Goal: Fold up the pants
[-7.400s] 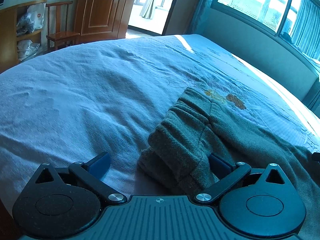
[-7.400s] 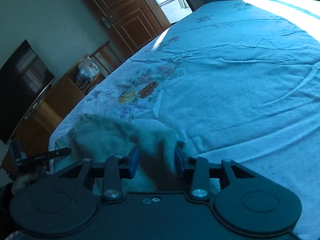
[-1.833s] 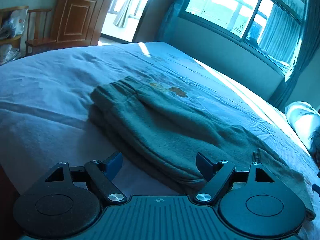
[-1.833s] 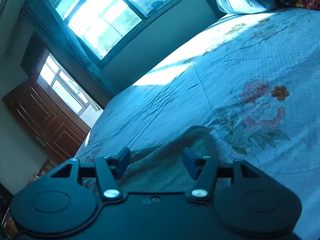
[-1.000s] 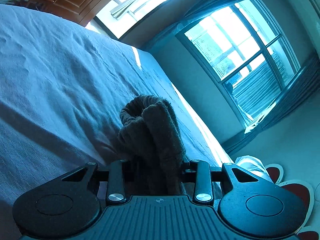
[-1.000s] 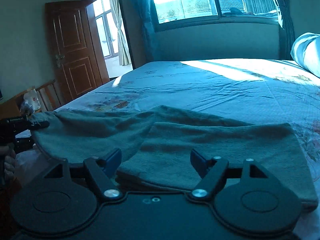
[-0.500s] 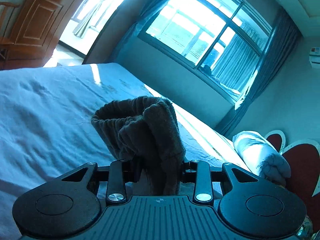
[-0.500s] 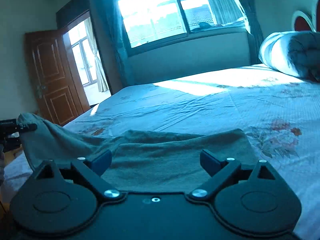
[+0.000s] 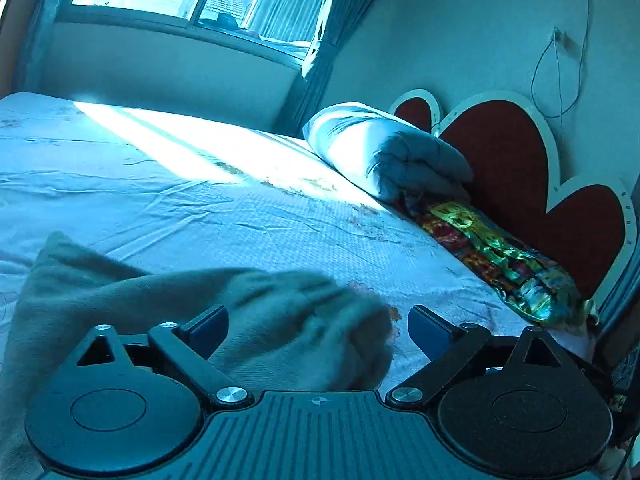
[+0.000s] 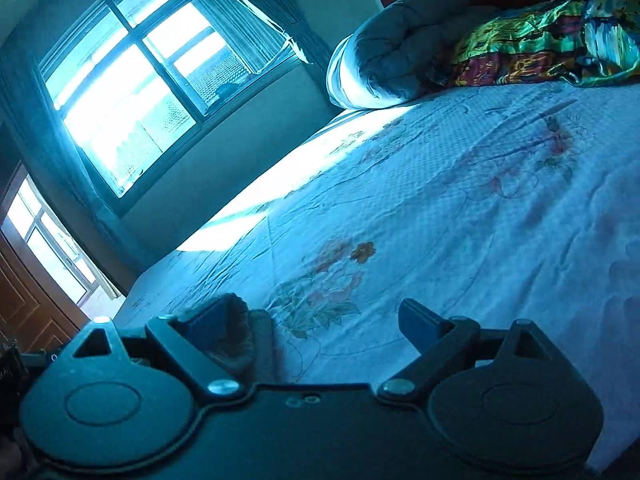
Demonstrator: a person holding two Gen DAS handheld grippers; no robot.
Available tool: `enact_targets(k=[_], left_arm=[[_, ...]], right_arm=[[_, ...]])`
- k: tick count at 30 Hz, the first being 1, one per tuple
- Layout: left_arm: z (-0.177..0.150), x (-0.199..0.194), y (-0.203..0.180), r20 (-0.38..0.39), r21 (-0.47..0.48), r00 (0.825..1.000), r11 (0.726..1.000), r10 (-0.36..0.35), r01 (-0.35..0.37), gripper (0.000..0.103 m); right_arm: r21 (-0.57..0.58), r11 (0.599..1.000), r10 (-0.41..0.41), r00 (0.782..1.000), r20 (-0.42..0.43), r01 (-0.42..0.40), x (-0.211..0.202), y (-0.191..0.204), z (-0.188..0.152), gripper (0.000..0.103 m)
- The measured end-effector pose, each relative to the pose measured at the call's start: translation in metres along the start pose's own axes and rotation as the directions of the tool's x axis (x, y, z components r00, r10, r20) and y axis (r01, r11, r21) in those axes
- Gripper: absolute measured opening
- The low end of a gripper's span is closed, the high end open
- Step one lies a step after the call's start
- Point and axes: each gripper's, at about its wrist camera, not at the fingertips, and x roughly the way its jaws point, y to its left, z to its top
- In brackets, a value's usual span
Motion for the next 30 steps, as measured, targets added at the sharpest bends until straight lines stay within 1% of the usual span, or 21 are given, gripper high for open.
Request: enact_targets(k=[1, 2, 4, 6, 7, 8, 10, 11, 12, 14, 15, 16, 18, 19, 20, 21, 23, 27, 28, 29, 30], left_arm=[[-0.006, -0.008, 0.003, 0.007, -0.023, 1.0, 1.0, -0.011, 0.012, 0.096], [-0.011, -0.018, 0.009, 0.008, -0.061, 1.0, 0.998, -0.001, 0.002, 0.096], [-0.02, -0.046, 0.028, 0.03, -0.09, 0.999, 0.996, 0.032, -0.029, 0.096], [-0.029, -0.073, 0.053, 0.039, -0.084, 0.994, 0.992, 0.097, -0.094, 0.096], [-0.034, -0.089, 0.064, 0.043, -0.08, 0.991, 0.989, 0.13, -0.127, 0.096], [-0.038, -0.104, 0.078, 0.043, -0.087, 0.985, 0.983, 0.164, -0.16, 0.096], [-0.055, -0.131, 0.097, 0.022, -0.104, 0.976, 0.972, 0.215, -0.212, 0.096], [-0.063, -0.14, 0.107, -0.002, -0.109, 0.969, 0.963, 0.247, -0.245, 0.096], [-0.072, -0.148, 0.115, -0.019, -0.111, 0.963, 0.956, 0.27, -0.271, 0.096], [-0.085, -0.156, 0.128, -0.05, -0.131, 0.96, 0.951, 0.277, -0.281, 0.096], [-0.089, -0.156, 0.131, -0.058, -0.139, 0.962, 0.952, 0.268, -0.274, 0.096], [-0.091, -0.155, 0.133, -0.06, -0.139, 0.965, 0.955, 0.256, -0.262, 0.096], [-0.093, -0.146, 0.134, -0.064, -0.12, 0.968, 0.961, 0.241, -0.247, 0.096], [-0.092, -0.139, 0.133, -0.075, -0.107, 0.965, 0.96, 0.252, -0.259, 0.096], [-0.089, -0.125, 0.13, -0.096, -0.088, 0.956, 0.954, 0.277, -0.286, 0.096], [-0.089, -0.121, 0.133, -0.108, -0.072, 0.949, 0.949, 0.297, -0.306, 0.096], [-0.085, -0.103, 0.133, -0.139, -0.035, 0.915, 0.922, 0.378, -0.386, 0.096], [-0.082, -0.095, 0.141, -0.116, -0.042, 0.868, 0.871, 0.482, -0.489, 0.096], [-0.083, -0.092, 0.136, -0.113, -0.027, 0.866, 0.869, 0.488, -0.494, 0.096], [-0.083, -0.09, 0.129, -0.104, -0.006, 0.886, 0.89, 0.452, -0.455, 0.096], [-0.084, -0.087, 0.124, -0.097, 0.018, 0.895, 0.9, 0.435, -0.435, 0.096]], right_arm=[[0.021, 1.0, 0.021, 1.0, -0.005, -0.021, 0.001, -0.003, 0.001, 0.088], [0.039, 0.998, 0.049, 0.999, -0.014, -0.048, 0.004, -0.005, 0.001, 0.088], [0.086, 0.989, 0.124, 0.991, -0.057, -0.119, 0.011, -0.003, -0.002, 0.088], [0.168, 0.963, 0.23, 0.966, -0.116, -0.21, 0.023, -0.001, -0.008, 0.085], [0.218, 0.943, 0.287, 0.945, -0.156, -0.251, 0.03, 0.003, -0.013, 0.083], [0.25, 0.929, 0.323, 0.926, -0.195, -0.272, 0.037, 0.007, -0.018, 0.082], [0.285, 0.92, 0.343, 0.906, -0.247, -0.271, 0.048, 0.012, -0.027, 0.072], [0.295, 0.916, 0.353, 0.897, -0.267, -0.273, 0.052, 0.016, -0.032, 0.071], [0.302, 0.913, 0.358, 0.893, -0.273, -0.274, 0.055, 0.018, -0.036, 0.07], [0.317, 0.914, 0.351, 0.886, -0.304, -0.253, 0.065, 0.021, -0.042, 0.07], [0.328, 0.912, 0.351, 0.881, -0.317, -0.246, 0.069, 0.023, -0.044, 0.069], [0.336, 0.911, 0.349, 0.879, -0.324, -0.238, 0.072, 0.023, -0.047, 0.069], [0.339, 0.913, 0.337, 0.886, -0.32, -0.225, 0.076, 0.027, -0.048, 0.069], [0.341, 0.913, 0.336, 0.889, -0.313, -0.225, 0.077, 0.028, -0.048, 0.07], [0.344, 0.913, 0.331, 0.891, -0.311, -0.219, 0.079, 0.029, -0.047, 0.07], [0.343, 0.915, 0.325, 0.892, -0.313, -0.213, 0.081, 0.031, -0.047, 0.07], [0.332, 0.922, 0.309, 0.896, -0.318, -0.2, 0.084, 0.034, -0.046, 0.07], [0.283, 0.941, 0.278, 0.899, -0.339, -0.184, 0.089, 0.041, -0.049, 0.07], [0.271, 0.945, 0.27, 0.901, -0.339, -0.181, 0.09, 0.043, -0.05, 0.07], [0.254, 0.951, 0.258, 0.906, -0.336, -0.177, 0.091, 0.045, -0.051, 0.07], [0.246, 0.953, 0.255, 0.907, -0.336, -0.176, 0.093, 0.047, -0.051, 0.07]])
